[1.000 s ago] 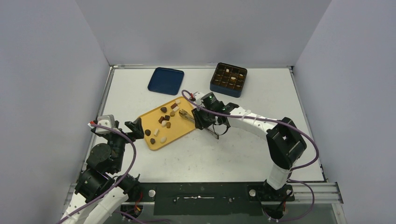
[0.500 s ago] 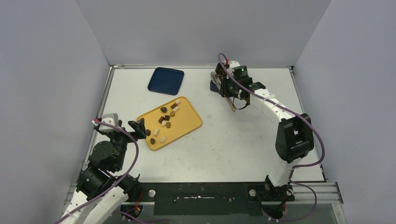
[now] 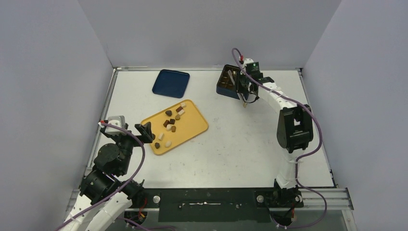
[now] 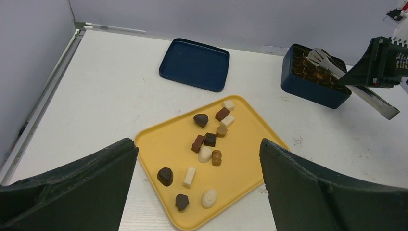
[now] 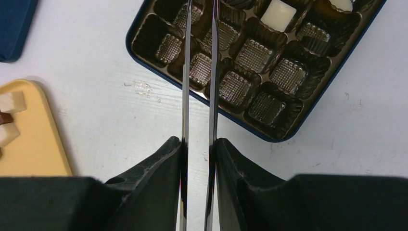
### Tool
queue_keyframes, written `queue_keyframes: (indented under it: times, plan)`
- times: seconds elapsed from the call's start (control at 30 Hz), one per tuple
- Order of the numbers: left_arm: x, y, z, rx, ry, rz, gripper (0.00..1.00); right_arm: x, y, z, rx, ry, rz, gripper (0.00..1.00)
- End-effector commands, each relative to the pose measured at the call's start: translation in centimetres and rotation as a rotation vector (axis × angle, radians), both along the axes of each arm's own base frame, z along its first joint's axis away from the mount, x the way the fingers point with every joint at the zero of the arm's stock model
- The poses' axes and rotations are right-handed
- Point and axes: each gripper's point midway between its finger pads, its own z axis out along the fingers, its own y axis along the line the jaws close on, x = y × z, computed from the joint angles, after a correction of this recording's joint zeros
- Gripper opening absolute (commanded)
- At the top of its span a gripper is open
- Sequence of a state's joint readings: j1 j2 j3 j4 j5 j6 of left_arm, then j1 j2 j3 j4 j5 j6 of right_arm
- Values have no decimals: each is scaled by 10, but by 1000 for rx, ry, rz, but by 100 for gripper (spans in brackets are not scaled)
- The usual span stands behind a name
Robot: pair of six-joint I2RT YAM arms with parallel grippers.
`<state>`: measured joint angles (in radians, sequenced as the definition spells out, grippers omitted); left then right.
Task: Pack the chocolate
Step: Place the fake chocolate in the packing box.
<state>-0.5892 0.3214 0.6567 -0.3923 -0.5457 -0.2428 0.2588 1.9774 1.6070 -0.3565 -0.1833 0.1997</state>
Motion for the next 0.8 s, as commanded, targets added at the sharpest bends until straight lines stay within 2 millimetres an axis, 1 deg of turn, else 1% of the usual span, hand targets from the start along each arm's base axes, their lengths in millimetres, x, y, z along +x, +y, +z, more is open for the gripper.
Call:
queue_keyframes:
  times: [0.0, 0.13, 0.33, 0.53, 0.7, 0.77]
  plan:
    - [2, -4, 12, -26, -39, -16, 97, 28, 3, 31, 35, -108, -4, 25]
    - [4, -7, 11, -22, -37, -23, 97, 37, 5, 26, 35, -106, -10, 27]
    - [5, -10, 11, -20, -30, -39, 97, 45, 4, 16, 24, -97, -21, 28]
    - [5, -10, 11, -20, -35, -38, 97, 47, 9, 8, 38, -80, -7, 29]
    - [6, -10, 10, -17, -30, -38, 97, 48, 9, 1, 38, -65, -6, 32]
    - [6, -11, 11, -19, -33, -40, 97, 48, 10, 2, 41, -67, -4, 33]
